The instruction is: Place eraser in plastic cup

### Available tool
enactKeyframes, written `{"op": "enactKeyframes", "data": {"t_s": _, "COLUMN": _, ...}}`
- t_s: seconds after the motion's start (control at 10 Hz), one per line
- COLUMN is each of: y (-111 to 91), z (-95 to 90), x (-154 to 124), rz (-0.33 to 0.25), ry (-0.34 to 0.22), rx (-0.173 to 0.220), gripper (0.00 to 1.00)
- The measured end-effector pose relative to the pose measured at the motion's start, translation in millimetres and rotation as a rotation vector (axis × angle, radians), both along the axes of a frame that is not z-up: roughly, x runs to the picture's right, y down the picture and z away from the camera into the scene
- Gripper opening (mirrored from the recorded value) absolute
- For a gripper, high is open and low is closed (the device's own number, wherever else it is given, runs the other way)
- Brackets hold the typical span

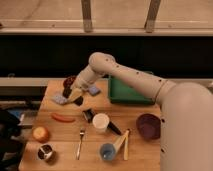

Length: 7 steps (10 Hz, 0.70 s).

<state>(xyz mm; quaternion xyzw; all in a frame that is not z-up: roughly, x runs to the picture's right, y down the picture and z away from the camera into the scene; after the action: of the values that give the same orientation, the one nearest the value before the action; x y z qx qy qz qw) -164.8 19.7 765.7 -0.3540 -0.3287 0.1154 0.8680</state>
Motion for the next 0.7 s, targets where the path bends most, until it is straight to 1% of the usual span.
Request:
{"op": "enactKeyframes", "data": {"t_s": 0.2, "y": 6, "z": -5.1, "x": 3, "rz": -0.025, "ry": -0.001, "rx": -0.003, "gripper": 0.06}}
{"op": "enactKeyframes", "data": {"t_s": 0.3, "y": 7, "z": -7.2, "x": 5, "rz": -0.024, "ry": 0.003, "rx": -0.003, "gripper": 0.06}}
{"op": "enactKeyframes", "data": {"t_s": 0.4, "y": 9, "z": -11.6, "x": 10, "rz": -0.017, "ry": 0.012, "rx": -0.002, "gripper": 0.06}}
{"op": "enactKeyframes", "data": {"t_s": 0.6, "y": 18, "z": -25.6, "x": 30, "rz": 0.022, "ry": 0.044, "rx": -0.005, "gripper": 0.06}}
{"op": "enactKeyframes", "data": {"t_s": 0.7, "y": 22, "z": -31.0, "x": 36, "rz": 0.037, "ry": 0.053, "rx": -0.007, "gripper": 0.06}}
